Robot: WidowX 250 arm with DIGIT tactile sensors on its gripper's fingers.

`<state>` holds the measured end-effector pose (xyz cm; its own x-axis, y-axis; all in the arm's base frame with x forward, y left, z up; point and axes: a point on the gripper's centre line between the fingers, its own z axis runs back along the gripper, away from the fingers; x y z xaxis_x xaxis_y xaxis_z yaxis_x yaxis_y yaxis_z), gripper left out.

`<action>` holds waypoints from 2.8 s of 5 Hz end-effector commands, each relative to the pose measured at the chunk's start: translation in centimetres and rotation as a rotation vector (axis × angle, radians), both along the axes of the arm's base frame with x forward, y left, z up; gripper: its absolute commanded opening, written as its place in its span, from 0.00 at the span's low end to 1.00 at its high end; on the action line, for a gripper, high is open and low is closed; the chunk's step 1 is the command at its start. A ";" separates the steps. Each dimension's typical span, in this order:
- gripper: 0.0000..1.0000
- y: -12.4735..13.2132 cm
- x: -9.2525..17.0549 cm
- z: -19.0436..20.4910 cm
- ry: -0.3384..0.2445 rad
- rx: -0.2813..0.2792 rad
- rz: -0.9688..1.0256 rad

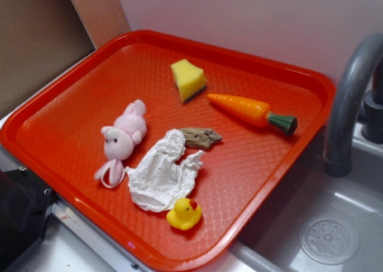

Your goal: Grab the carrot.

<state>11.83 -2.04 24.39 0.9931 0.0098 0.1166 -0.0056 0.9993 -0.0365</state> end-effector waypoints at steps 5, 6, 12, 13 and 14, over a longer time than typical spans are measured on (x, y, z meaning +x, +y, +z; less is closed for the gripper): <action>1.00 -8.2 12.7 -6.7 -0.147 0.206 -0.663; 1.00 -11.1 15.2 -9.4 -0.177 0.290 -0.915; 0.00 -12.9 18.1 -22.1 0.140 0.152 -1.132; 0.00 -12.5 18.1 -21.5 0.103 0.165 -1.012; 0.00 -12.3 17.8 -21.1 0.031 0.167 -0.842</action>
<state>30.66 -13.37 2.37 0.6695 -0.7428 -0.0016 0.7404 0.6671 0.0827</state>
